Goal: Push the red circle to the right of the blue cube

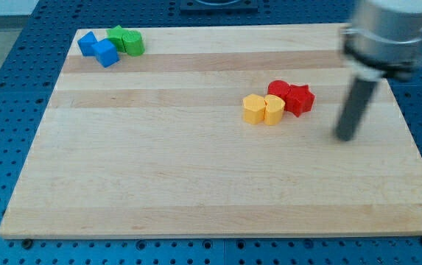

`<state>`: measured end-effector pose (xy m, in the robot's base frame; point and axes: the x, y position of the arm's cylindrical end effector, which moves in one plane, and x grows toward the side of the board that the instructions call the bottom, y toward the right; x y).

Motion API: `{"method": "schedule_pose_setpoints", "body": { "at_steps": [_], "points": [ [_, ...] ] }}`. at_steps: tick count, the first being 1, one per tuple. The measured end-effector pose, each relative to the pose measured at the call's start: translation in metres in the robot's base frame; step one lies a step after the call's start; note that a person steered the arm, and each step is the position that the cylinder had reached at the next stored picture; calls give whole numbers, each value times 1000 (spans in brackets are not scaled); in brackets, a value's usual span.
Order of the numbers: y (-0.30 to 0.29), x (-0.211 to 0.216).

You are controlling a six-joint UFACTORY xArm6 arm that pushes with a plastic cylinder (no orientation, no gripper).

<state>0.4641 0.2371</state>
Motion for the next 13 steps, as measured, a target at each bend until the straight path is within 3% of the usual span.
{"method": "schedule_pose_setpoints", "body": {
  "at_steps": [3,6,9,10,11,12,13],
  "points": [
    [-99,-68],
    [-231,-71],
    [-333,-148],
    [-375,-148],
    [-376,-147],
    [-367,-100],
    [-392,-104]
  ]
}}
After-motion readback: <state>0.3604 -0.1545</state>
